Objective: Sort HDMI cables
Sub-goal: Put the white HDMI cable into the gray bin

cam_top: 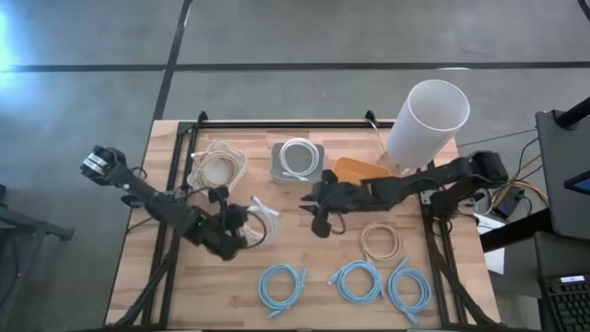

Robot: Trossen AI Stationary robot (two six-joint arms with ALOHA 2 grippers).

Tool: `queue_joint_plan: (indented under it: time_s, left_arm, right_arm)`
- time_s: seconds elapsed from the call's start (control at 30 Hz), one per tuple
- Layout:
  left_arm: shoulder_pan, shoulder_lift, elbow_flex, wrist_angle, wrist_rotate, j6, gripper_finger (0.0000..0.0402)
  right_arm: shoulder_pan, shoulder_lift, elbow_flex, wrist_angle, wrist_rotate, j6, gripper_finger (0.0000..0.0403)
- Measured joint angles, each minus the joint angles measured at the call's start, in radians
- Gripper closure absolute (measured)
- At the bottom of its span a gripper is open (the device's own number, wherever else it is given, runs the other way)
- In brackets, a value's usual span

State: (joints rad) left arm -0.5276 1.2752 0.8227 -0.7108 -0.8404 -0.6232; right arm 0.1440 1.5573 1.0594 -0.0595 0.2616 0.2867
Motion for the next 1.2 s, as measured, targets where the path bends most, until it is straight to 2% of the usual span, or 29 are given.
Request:
queue_joint_plan:
  time_s: [0.1, 0.17, 0.37, 0.53, 0.67, 0.77, 0.87, 1.03, 1.2]
  left_arm:
    - [0.07, 0.005, 0.004, 0.067, -0.019, 0.081, 0.0387]
    - [0.115, 0.005, 0.004, 0.125, -0.022, 0.122, 0.0386]
    - [0.208, 0.011, 0.003, 0.301, -0.028, 0.268, 0.0384]
    - [0.241, 0.012, -0.001, 0.353, -0.033, 0.32, 0.0384]
    - [0.247, 0.013, -0.01, 0.349, -0.059, 0.335, 0.0384]
    - [0.247, 0.017, -0.01, 0.352, -0.067, 0.341, 0.0384]
    - [0.247, 0.017, -0.01, 0.355, -0.098, 0.342, 0.0384]
    - [0.248, 0.017, -0.01, 0.359, -0.245, 0.341, 0.0383]
    - [0.249, 0.017, -0.01, 0.363, -0.295, 0.338, 0.0383]
  right_arm:
    - [0.0, -0.044, -0.088, 0.159, 0.0, 0.007, 0.0303]
    - [0.0, -0.05, -0.114, 0.205, 0.0, 0.009, 0.0303]
    - [-0.002, -0.022, -0.112, 0.204, 0.003, -0.002, 0.0303]
    - [-0.003, 0.007, -0.045, 0.209, 0.004, -0.031, 0.0303]
    - [-0.004, 0.033, 0.013, 0.19, 0.007, -0.105, 0.0303]
    - [-0.012, 0.053, 0.061, 0.187, 0.074, -0.131, 0.0303]
    - [-0.022, 0.087, 0.114, 0.11, 0.139, -0.135, 0.0303]
    - [-0.022, 0.13, 0.173, -0.035, 0.142, -0.042, 0.0303]
    - [-0.023, 0.138, 0.165, -0.062, 0.161, 0.051, 0.0303]
